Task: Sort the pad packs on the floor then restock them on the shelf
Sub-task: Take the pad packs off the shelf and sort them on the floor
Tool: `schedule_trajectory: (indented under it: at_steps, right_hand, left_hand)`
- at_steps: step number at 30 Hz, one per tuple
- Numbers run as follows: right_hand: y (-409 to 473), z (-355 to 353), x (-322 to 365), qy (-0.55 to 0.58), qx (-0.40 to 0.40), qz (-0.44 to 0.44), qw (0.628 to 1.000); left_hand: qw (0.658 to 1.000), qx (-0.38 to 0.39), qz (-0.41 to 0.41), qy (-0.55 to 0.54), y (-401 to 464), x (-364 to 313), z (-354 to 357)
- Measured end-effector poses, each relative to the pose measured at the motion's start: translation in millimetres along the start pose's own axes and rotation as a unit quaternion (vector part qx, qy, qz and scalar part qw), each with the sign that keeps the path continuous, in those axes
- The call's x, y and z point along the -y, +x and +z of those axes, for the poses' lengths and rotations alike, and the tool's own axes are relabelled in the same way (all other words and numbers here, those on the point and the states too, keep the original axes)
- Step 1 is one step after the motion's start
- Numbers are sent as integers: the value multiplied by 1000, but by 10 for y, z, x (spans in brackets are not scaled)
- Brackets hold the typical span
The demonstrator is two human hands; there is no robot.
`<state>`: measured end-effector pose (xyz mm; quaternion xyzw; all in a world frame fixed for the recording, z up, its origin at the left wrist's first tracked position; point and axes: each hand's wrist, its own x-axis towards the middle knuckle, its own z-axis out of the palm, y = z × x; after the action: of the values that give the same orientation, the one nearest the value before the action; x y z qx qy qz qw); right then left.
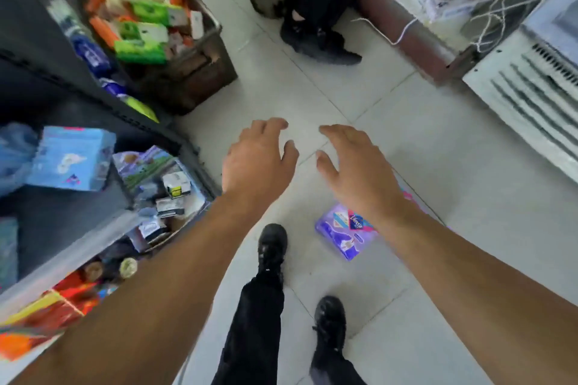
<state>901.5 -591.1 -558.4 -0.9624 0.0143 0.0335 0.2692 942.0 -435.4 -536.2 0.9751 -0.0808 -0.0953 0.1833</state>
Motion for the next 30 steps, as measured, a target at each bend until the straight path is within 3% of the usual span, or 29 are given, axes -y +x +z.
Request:
schedule_trajectory:
  at_steps: [7,17,24,30]
  right_hand:
    - [89,106,1490,11,14,-187,982]
    - [-81,1052,3596,65,80,-331,938]
    - [-354,1942,4829,88,148,-371,913]
    - [-314,2455,5734,29,146,-397,906]
  left_hand:
    - [976,-167,-138,-13,-856,970,-1087]
    - [910,-276,-308,-33,-2029,2749,-1836]
    - [875,-330,-351,-59,-2693,3891,-2066]
    - [855,-387,-336,-80,-2985,4586,-2285]
